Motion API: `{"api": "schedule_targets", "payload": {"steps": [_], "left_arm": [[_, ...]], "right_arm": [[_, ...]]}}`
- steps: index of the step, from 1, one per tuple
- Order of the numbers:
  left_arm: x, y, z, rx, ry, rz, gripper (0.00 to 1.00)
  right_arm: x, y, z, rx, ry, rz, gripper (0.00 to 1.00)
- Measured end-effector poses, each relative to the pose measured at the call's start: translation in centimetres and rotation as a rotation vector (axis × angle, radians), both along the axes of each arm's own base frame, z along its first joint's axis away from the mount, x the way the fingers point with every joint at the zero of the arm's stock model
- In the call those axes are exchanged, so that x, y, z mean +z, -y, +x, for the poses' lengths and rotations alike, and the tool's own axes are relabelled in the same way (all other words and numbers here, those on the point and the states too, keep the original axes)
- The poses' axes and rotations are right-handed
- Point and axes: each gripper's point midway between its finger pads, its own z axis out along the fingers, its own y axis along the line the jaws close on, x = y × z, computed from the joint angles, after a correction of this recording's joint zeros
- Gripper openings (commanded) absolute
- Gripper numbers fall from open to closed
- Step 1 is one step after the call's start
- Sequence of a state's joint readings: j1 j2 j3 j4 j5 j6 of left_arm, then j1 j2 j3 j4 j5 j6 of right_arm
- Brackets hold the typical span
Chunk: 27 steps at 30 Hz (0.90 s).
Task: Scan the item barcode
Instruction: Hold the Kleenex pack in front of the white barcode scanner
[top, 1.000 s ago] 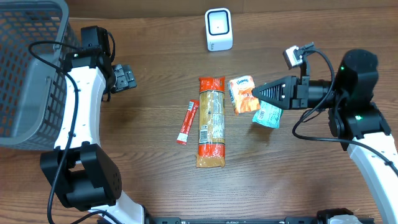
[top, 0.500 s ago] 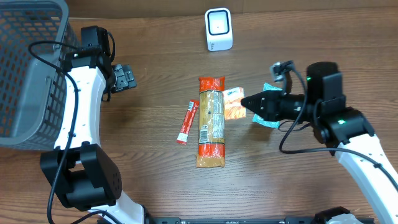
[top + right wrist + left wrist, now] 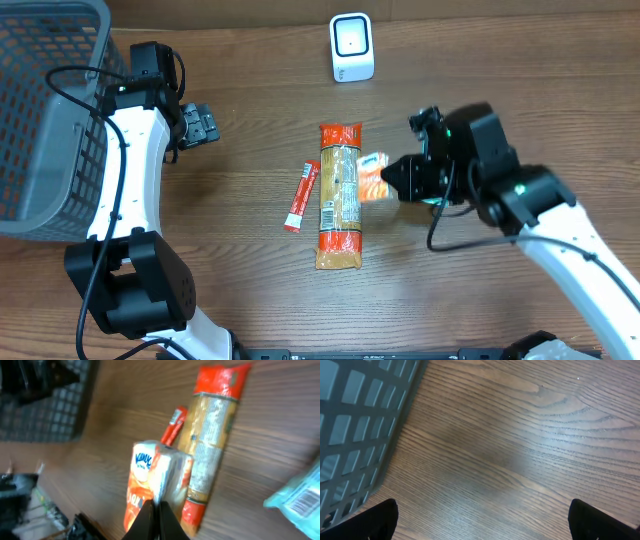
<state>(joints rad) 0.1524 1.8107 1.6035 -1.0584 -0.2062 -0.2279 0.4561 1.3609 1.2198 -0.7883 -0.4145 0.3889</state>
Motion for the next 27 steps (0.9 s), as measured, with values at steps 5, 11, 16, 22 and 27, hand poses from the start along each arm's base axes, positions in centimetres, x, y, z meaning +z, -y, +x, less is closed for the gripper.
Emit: {"api": "schedule_targets", "payload": {"steps": [5,11,16,22,27], "left_arm": [[0.0,0.0,0.0,0.0,0.0,-0.001,1.0],[0.0,0.0,0.0,0.0,-0.001,0.0,1.0],[0.0,0.0,0.0,0.0,0.0,-0.001,1.0],[0.0,0.0,0.0,0.0,0.0,0.0,1.0],[0.0,0.0,0.0,0.0,0.0,0.0,1.0]], "right_arm": [[5.7,-0.1,2.5,-0.025,0.021,-0.057,0.04],[9.6,-0.3,5.8,-0.045,0.017,-0.15,0.04],[10.1,-0.9,10.3,-0.076,0.065,-0.229,0.04],[6.5,-0.9,15.1,-0.118,0.131,-0.367,0.04],[3.8,-3.0,20.0,-0.128,0.293,-0.492,0.04]]}}
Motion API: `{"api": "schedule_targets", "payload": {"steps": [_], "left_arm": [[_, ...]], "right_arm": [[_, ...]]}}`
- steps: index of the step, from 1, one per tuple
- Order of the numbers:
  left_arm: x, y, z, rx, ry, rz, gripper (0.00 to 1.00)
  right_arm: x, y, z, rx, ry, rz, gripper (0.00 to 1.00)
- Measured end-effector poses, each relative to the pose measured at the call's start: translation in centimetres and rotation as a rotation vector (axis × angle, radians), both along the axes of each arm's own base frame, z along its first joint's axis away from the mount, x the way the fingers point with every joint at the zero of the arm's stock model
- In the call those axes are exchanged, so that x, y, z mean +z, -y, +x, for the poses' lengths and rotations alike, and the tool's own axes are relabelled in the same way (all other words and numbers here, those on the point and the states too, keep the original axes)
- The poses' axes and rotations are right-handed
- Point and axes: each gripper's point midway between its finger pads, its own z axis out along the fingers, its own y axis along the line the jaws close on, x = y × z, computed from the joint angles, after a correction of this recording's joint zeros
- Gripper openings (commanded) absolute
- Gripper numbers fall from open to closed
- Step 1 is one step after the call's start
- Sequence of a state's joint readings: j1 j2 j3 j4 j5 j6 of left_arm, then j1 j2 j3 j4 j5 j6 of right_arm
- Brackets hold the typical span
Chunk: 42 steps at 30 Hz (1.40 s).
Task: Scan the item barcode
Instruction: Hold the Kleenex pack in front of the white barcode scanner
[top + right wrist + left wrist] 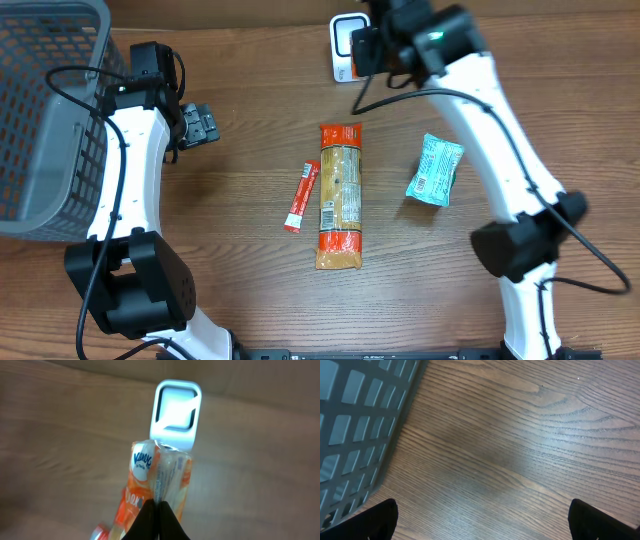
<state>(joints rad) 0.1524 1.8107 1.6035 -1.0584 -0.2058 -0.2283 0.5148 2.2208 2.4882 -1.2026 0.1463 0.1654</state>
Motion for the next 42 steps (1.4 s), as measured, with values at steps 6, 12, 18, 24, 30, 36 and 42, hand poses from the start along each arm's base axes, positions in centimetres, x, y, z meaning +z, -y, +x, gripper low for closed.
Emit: {"api": "schedule_targets", "payload": {"steps": [6,12,18,24,30,36,42], "left_arm": [[0.0,0.0,0.0,0.0,0.0,0.0,1.0],[0.0,0.0,0.0,0.0,-0.001,0.0,1.0],[0.0,0.0,0.0,0.0,0.0,0.0,1.0],[0.0,0.0,0.0,0.0,0.0,0.0,1.0],[0.0,0.0,0.0,0.0,0.0,0.0,1.0],[0.0,0.0,0.0,0.0,0.0,0.0,1.0],[0.0,0.0,0.0,0.0,0.0,0.0,1.0]], "right_arm": [[-4.0,-4.5,3.8,0.032,0.171,-0.177,0.04],[-7.6,-4.9,7.6,-0.021,0.295,-0.329,0.04],[-10.4,-2.5,10.4,-0.093,0.324,-0.395,0.04],[-11.3,-1.6,11.8,-0.064,0.347,-0.46,0.04],[-10.1,-2.2,12.7,-0.053,0.411,-0.456,0.04],[-9.8,-2.3,12.8,-0.018,0.423,-0.494,0.04],[-11.1,-2.2,12.6,0.008,0.399,-0.527,0.04]]}}
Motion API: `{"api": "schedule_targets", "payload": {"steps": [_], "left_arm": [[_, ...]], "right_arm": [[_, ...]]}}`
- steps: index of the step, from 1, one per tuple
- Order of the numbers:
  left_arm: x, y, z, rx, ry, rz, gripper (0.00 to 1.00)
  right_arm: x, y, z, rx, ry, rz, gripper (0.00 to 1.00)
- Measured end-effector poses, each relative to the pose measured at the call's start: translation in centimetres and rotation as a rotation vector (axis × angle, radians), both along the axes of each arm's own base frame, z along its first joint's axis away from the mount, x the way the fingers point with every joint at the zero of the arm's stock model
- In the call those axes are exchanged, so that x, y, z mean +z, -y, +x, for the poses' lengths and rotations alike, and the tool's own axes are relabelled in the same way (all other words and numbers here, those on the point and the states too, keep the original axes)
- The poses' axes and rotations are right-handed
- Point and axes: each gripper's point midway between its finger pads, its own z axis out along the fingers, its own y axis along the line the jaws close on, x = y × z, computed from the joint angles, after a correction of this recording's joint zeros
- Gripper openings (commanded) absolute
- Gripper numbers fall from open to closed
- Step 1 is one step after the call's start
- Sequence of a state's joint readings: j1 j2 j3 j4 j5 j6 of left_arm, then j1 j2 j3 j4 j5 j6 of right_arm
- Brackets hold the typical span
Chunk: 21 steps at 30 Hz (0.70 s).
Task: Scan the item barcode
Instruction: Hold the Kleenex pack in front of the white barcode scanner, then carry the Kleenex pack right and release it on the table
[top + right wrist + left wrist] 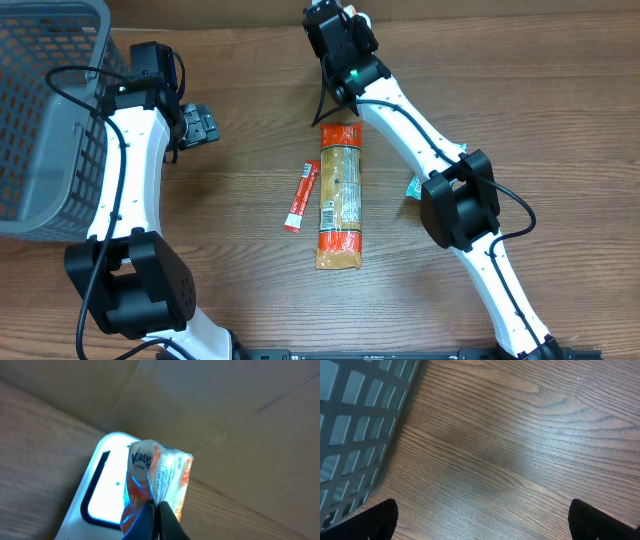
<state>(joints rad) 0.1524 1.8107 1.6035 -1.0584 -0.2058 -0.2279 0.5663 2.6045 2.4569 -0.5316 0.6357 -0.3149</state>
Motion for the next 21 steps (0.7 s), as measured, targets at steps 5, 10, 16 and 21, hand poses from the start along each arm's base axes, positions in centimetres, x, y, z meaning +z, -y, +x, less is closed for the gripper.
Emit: {"api": "schedule_targets", "payload": {"steps": [5,10,16,21], "left_arm": [[0.0,0.0,0.0,0.0,0.0,0.0,1.0],[0.0,0.0,0.0,0.0,0.0,0.0,1.0],[0.0,0.0,0.0,0.0,0.0,0.0,1.0],[0.0,0.0,0.0,0.0,0.0,0.0,1.0]], "right_arm": [[-2.3,0.0,-0.5,0.016,-0.049,-0.02,0.04],[-2.3,0.1,-0.3,0.003,-0.032,-0.021,0.04],[-2.1,1.3,-1.3,-0.054,-0.07,-0.011,0.04],[3.7,2.5,-3.6,-0.105,-0.073,0.105,0.04]]}}
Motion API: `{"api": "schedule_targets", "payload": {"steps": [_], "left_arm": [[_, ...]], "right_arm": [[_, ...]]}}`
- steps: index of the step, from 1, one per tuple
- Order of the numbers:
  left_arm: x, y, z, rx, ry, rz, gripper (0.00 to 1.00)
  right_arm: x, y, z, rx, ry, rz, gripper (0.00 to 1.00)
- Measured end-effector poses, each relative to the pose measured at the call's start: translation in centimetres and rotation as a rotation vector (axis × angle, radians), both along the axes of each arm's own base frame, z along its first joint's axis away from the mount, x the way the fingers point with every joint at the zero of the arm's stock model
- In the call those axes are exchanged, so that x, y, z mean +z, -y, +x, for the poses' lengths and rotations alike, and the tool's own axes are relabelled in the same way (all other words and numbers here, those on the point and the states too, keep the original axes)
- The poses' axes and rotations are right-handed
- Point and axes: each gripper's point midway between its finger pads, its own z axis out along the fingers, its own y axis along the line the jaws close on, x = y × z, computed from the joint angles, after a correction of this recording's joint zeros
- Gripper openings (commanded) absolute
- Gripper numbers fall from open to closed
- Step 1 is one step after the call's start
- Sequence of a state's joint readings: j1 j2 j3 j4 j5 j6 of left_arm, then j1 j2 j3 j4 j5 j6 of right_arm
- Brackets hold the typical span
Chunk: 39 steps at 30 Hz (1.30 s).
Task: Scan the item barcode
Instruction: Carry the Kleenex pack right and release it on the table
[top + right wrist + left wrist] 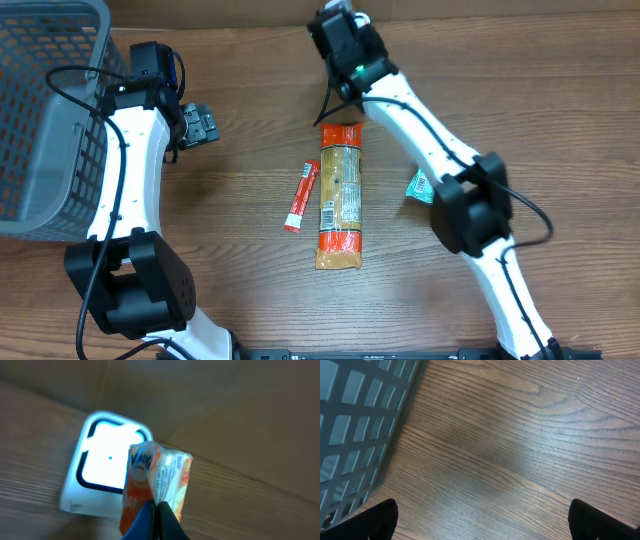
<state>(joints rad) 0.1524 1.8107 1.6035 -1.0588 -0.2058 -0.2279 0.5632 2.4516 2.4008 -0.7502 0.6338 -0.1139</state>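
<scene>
An orange Kleenex tissue pack point(159, 476) is pinched at its edge by my right gripper point(155, 514), which is shut on it. The pack hangs just to the right of the white scanner point(75, 495), whose lit window point(104, 459) shows beside it. In the overhead view my right wrist point(345, 40) sits at the back centre and covers the scanner and the pack. My left gripper point(200, 125) stands open beside the basket, over bare wood, its fingertips point(380, 517) far apart with nothing between them.
A grey mesh basket point(45, 110) stands at the far left, its wall point(355, 425) close to my left gripper. A long pasta pack point(340, 195) and a red stick sachet point(302, 197) lie mid-table. A teal packet point(420, 184) peeks out from under my right arm.
My right gripper has shifted a little with the tissue pack. The scanner's lit window, then partly behind the pack, now shows whole to its left. The left arm has not moved.
My right gripper first held the tissue pack over the table, right of the pasta pack. Then it was at the back of the table, near the scanner. Then the pack was close over the lit window, and it is now just beside it. The left arm stayed still.
</scene>
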Motion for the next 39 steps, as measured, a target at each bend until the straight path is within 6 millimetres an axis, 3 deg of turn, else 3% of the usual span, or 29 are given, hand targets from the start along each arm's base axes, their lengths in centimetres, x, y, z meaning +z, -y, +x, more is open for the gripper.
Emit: {"api": "schedule_targets", "payload": {"steps": [3,7,9,12,15,20,26,30,34,39], "left_arm": [[0.0,0.0,0.0,0.0,0.0,0.0,1.0],[0.0,0.0,0.0,0.0,0.0,0.0,1.0],[0.0,0.0,0.0,0.0,-0.001,-0.001,1.0],[0.0,0.0,0.0,0.0,0.0,0.0,1.0],[0.0,0.0,0.0,0.0,0.0,0.0,1.0],[0.0,0.0,0.0,0.0,0.0,0.0,1.0],[0.0,0.0,0.0,0.0,0.0,0.0,1.0],[0.0,0.0,0.0,0.0,0.0,0.0,1.0],[0.0,0.0,0.0,0.0,0.0,0.0,1.0],[0.0,0.0,0.0,0.0,0.0,0.0,1.0]], "right_arm": [[8.2,1.8,-3.0,-0.036,0.055,0.105,0.04],[16.4,6.3,-9.2,-0.079,0.042,0.213,0.04],[18.6,9.6,-12.1,-0.122,0.01,0.266,0.04],[18.8,15.1,-15.1,-0.228,-0.083,0.317,0.04],[15.3,19.9,-17.2,-0.35,-0.271,0.338,0.04],[7.4,26.4,-19.1,-0.565,-0.566,0.39,0.04],[-1.2,31.9,-22.1,-0.769,-0.779,0.442,0.04],[-5.9,33.0,-22.6,-0.809,-0.813,0.47,0.04],[-9.9,32.4,-22.9,-0.796,-0.832,0.497,0.04],[-11.9,32.0,-22.5,-0.78,-0.812,0.518,0.04]]}}
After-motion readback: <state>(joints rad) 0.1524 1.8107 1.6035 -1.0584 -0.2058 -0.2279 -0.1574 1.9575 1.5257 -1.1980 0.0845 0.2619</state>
